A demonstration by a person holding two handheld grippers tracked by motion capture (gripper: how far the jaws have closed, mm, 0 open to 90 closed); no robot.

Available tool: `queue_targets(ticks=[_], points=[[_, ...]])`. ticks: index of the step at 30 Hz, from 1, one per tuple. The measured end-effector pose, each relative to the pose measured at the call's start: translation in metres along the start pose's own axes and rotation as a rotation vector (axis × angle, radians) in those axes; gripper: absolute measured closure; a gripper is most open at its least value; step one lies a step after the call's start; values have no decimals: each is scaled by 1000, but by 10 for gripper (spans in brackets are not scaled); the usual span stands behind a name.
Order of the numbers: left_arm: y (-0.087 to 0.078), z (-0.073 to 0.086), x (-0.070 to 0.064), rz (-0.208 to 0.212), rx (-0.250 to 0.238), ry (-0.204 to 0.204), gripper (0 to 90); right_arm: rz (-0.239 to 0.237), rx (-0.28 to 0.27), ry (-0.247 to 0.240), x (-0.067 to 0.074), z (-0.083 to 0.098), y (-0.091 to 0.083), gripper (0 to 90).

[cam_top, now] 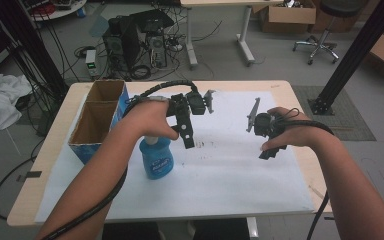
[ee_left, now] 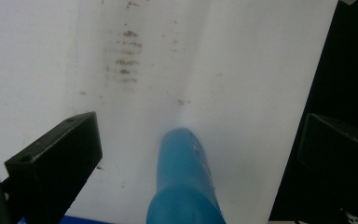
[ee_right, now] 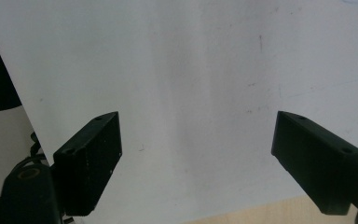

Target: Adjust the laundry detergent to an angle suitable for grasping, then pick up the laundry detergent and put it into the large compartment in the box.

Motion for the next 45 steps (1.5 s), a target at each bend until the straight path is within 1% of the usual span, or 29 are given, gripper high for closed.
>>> queue_targets(ticks=[3, 5, 9, 10, 12, 14, 17, 19, 21, 23, 25, 27, 29, 31, 32, 33, 36, 37, 39, 40, 41, 43, 45], points=[[2, 0, 0, 8, 2, 0, 1, 0, -7, -10, 1, -2, 0, 163], [4, 1, 0, 8, 8, 2, 1, 2, -1, -12, 1, -2, 0, 163], [3, 1, 0, 8, 13, 3, 1, 3, -6, 10, 1, 1, -2, 163], [2, 1, 0, 4, 18, 6, 1, 3, -6, 10, 1, 1, -2, 163], [-1, 0, 2, 2, 2, 3, 1, 8, -14, 15, 1, 2, -3, 162], [-1, 0, 3, -1, 1, -3, 1, 7, -7, 13, 0, 3, -3, 162], [1, 2, 2, -3, 8, -5, 1, 7, -11, 13, -2, 2, -2, 162], [1, 3, 2, -4, 13, -5, 1, 6, -17, 3, -3, 0, -1, 162], [0, 5, 1, -8, 8, -16, 1, 4, -17, -4, -3, -1, -2, 162], [-2, 7, 0, -9, 7, -22, 1, 9, -6, -12, -4, -2, -3, 162], [-3, 7, 0, -9, 11, -21, 1, 11, -20, -12, -5, -4, -4, 162], [-4, 6, 0, -11, 6, -23, 1, 13, -20, -12, -5, -4, -5, 162], [-4, 5, 0, -7, 4, -17, 1, 13, -19, -11, -6, -4, -5, 161], [-4, 3, 0, -4, 7, -19, 1, 9, -13, -15, -6, -4, -4, 162], [-3, 3, 1, -5, 6, -17, 1, 5, -19, -12, -6, -4, -2, 162], [-3, 2, 1, -6, 4, -17, 1, 6, -12, -13, -7, -3, -2, 163], [-4, 1, -1, 0, 4, -18, 1, 8, -20, -13, -7, -3, -2, 162], [-5, 0, -2, -9, 16, -18, 1, 10, -26, -15, -7, -1, -4, 162], [-6, 0, -2, -9, 14, -16, 1, 10, -23, -9, -7, 0, -4, 162], [-10, 0, -2, -20, 11, -28, 1, 11, -22, -8, -8, 1, -5, 162], [-12, 1, -3, -24, 8, -31, 1, 10, -29, -4, -8, 1, -5, 162], [-15, 2, -3, -27, 7, -44, 1, 9, -24, -10, -8, 1, -5, 162], [-20, 5, -4, -31, 1, -48, 1, 10, -19, -15, -9, 1, -5, 162]])
Point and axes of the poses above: each handheld gripper's, and its own axes: y roughly forward along the jaws, z roughly out of its underside, x roughly to its left, the point moved 6 cm from there along y, roughly forward along the jaws, and after that the axes turned 3 degrees about -z, right-handed, at the moved point
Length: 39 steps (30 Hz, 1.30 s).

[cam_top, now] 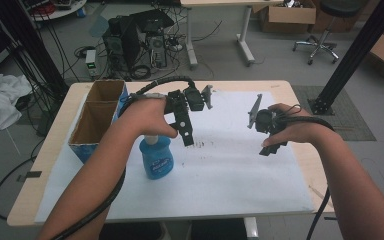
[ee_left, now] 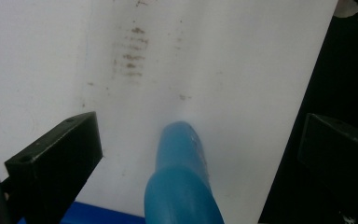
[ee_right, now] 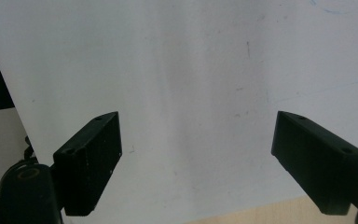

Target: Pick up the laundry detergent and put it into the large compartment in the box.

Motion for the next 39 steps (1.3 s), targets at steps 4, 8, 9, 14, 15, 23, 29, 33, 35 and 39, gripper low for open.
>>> queue_targets(ticks=[4, 8, 9, 14, 15, 23, 29, 33, 35, 39], points=[[-5, 3, 0, -4, -1, -13, 1, 1, -2, -12, -1, -2, 2, 162], [-13, 8, 0, -16, 5, -28, 1, 1, -7, -17, -2, -6, 4, 162], [-15, 9, 0, -22, 0, -29, 1, 1, -7, -17, -2, -6, 4, 162], [-25, 17, -1, -24, -26, -52, 1, -6, 1, -24, -2, -10, 4, 163], [-26, 19, -1, -25, -28, -57, 1, -2, 0, -32, -2, -13, 4, 162], [-30, 39, -4, -40, -24, -101, 1, 3, -7, -39, -5, -19, 3, 162], [-31, 49, -5, -41, -25, -126, 1, 4, -3, -45, -4, -21, 6, 162], [-30, 56, -6, -43, -17, -145, 1, -2, -11, -43, -4, -22, 7, 162], [-29, 59, -6, -43, -11, -152, 1, -1, -9, -50, -4, -23, 7, 162], [-25, 65, -7, -34, -5, -174, 1, -1, -10, -56, -4, -26, 7, 162]])
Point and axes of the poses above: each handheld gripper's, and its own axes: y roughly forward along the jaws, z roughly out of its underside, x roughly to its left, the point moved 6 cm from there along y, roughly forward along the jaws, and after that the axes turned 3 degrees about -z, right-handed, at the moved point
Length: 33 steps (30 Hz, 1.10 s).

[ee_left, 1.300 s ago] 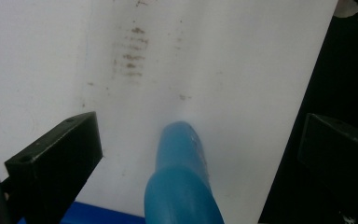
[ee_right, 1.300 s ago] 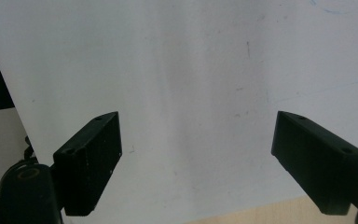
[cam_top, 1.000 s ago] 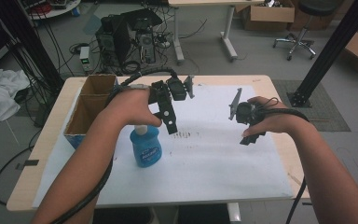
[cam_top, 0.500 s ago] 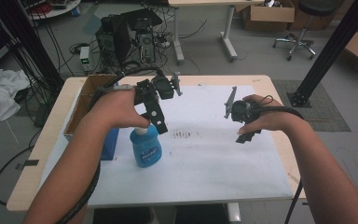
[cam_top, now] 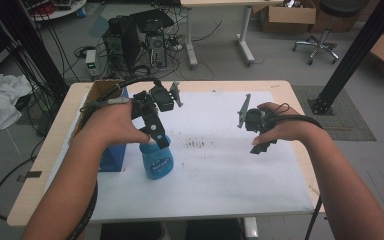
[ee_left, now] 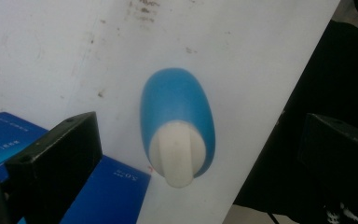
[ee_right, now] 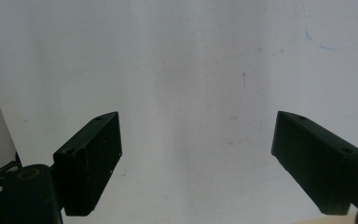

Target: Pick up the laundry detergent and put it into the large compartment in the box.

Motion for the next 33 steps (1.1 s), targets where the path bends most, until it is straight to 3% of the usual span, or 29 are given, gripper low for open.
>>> queue_targets(ticks=[11, 33], points=[[10, 7, 4, 5, 28, -26, 1, -3, -8, -1, 0, -2, 5, 162], [48, 15, 4, 44, 60, -47, 1, -3, -4, 0, 2, 0, 7, 162]])
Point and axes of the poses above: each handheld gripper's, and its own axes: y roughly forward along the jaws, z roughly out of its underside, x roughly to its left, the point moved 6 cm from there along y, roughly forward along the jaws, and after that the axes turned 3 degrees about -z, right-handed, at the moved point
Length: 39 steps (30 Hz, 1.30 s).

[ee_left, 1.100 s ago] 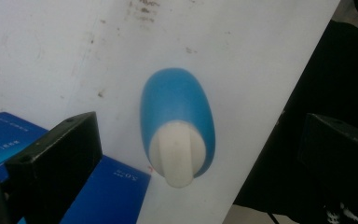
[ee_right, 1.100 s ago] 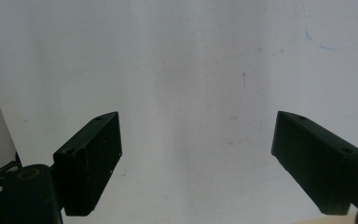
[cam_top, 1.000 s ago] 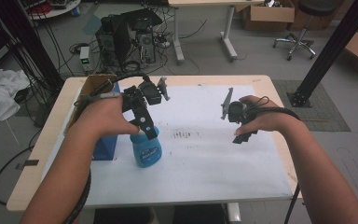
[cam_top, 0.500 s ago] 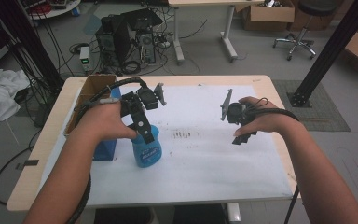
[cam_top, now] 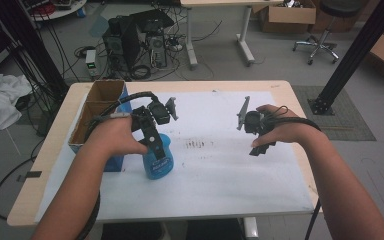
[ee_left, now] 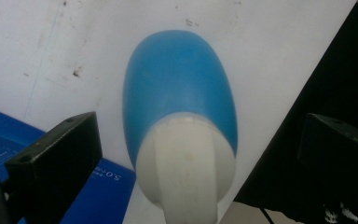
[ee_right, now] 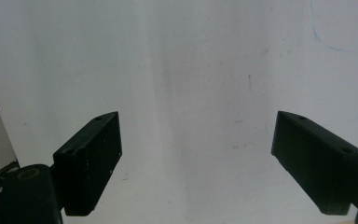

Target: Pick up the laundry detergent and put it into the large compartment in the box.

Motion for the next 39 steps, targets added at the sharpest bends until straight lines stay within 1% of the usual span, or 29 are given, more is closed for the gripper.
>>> queue_targets(ticks=[4, 7, 10, 13, 16, 18, 19, 21, 22, 32, 36, 39], points=[[5, 0, 1, -2, 0, -5, 1, 0, -2, 2, 0, 0, 0, 162], [9, 1, 1, 6, -4, -8, 1, -5, 1, 0, 1, -1, 1, 162], [12, 1, 1, 1, -3, -7, 1, -3, 3, 2, 0, -2, 1, 162], [15, 0, 1, 0, 6, -9, 1, -4, -1, 1, 0, -3, 2, 162], [18, -1, 0, 4, -1, 6, 2, -5, 6, 0, 1, -4, 3, 162], [20, -1, 0, -3, 9, 6, 2, -7, 6, -3, 1, -4, 4, 162], [20, -1, 0, -2, 11, 7, 3, -5, 13, -4, 1, -4, 3, 162], [21, -2, -1, -1, 11, 8, 6, -4, 11, -6, 2, -5, 4, 162], [21, -3, -1, -9, 7, 9, 8, -6, 12, -4, 2, -5, 4, 162], [24, -4, 1, -24, 13, 0, 14, -5, 11, 0, 2, -3, 4, 162], [26, -4, 0, -36, 20, 8, 21, -7, 9, 1, 2, -2, 5, 162], [27, -4, 0, -40, 23, 11, 53, -6, 5, 2, 3, -1, 5, 162]])
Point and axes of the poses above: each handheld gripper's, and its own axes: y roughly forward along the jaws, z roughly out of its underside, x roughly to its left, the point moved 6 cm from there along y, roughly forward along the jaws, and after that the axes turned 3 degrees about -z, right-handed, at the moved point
